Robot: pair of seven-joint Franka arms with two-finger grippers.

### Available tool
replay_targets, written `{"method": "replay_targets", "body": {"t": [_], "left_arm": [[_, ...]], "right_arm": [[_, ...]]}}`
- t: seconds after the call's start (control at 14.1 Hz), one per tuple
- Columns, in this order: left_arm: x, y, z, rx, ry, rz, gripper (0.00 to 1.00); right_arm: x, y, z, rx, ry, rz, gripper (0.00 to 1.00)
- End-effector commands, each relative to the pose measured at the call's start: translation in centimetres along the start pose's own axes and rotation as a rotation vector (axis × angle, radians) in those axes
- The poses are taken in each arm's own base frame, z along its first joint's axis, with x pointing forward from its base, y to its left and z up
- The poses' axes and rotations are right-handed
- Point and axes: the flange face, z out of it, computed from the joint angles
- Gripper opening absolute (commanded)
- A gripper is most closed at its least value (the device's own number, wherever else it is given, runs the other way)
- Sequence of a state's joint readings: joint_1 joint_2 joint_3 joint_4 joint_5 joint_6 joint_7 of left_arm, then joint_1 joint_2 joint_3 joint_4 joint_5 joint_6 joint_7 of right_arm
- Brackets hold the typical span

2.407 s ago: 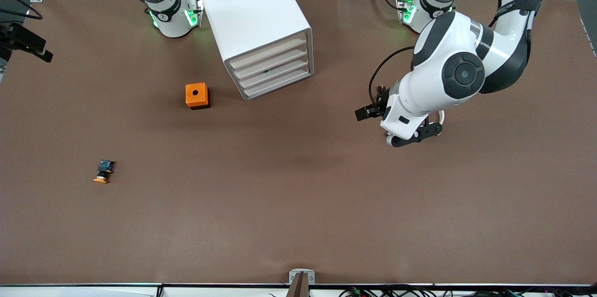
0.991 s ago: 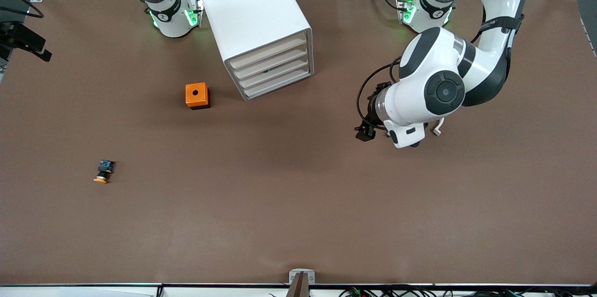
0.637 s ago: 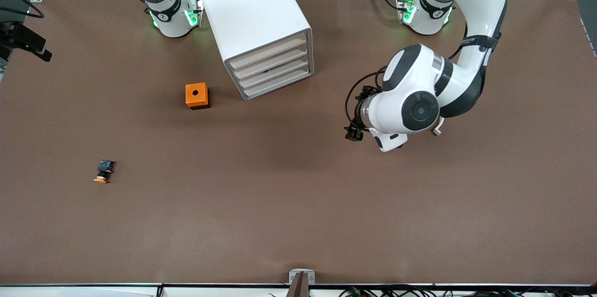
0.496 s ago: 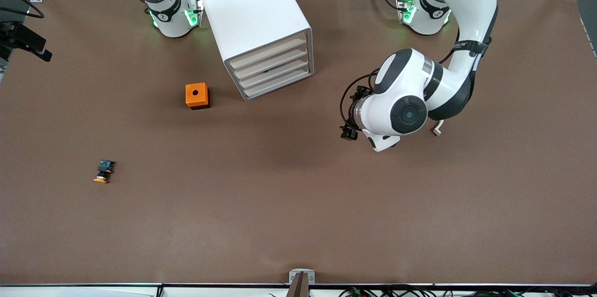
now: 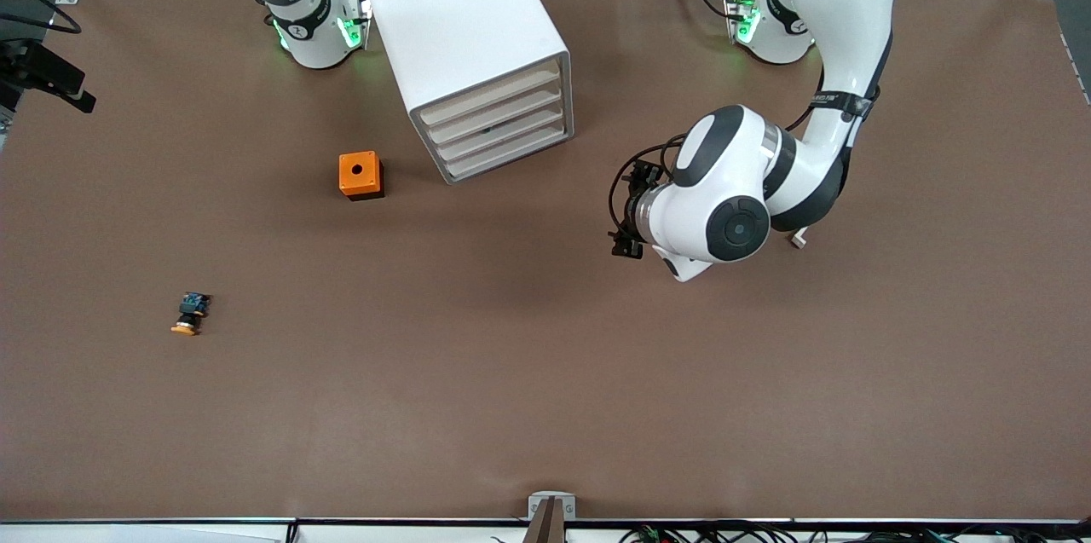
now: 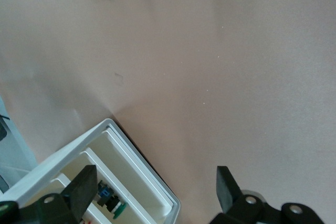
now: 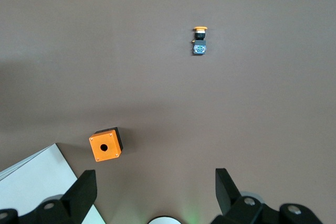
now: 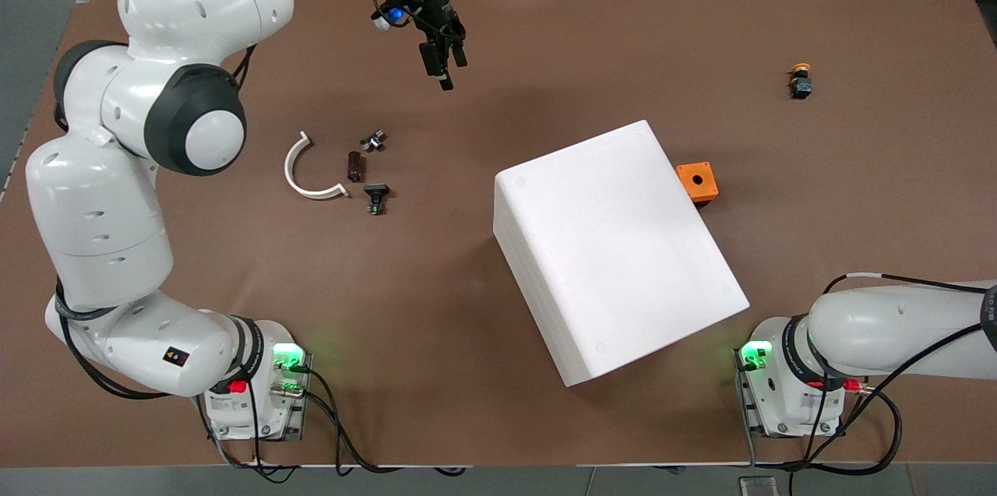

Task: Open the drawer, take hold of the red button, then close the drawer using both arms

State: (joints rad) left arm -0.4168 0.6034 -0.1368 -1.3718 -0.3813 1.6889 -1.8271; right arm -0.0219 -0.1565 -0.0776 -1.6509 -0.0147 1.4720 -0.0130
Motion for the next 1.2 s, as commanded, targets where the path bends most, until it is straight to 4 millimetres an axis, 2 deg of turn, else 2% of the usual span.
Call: {"method": "replay_targets", "body": {"t": [0.0,0.42,0.57,0.71,1.13], "left_arm": [[0.0,1.1,0.0,0.002,-0.029,-0.056,1.00],[0.2,1.5,-0.4,-0.012,-0.063,-0.199,1.00],[1.6,2.0,-1.0,-0.029,-0.054,-0.239,1.00],[1.9,2.1,-1.1,-0.032,-0.056,-0.245,1.00],[2.0,2.6,0.0,-0.004,-0.083,-0.280,1.00]], "right_arm": [[-0.8,0.3,-0.1,-0.013,0.005,0.005,1.00],[-0.8,0.4,0.0,-0.013,0.004,0.007,1.00],[-0.8,0.5,0.3,-0.013,-0.002,0.008,1.00],[-0.8,0.5,0.3,-0.013,-0.002,0.008,1.00],[-0.8,0.6,0.3,-0.013,-0.002,0.008,1.00]]}}
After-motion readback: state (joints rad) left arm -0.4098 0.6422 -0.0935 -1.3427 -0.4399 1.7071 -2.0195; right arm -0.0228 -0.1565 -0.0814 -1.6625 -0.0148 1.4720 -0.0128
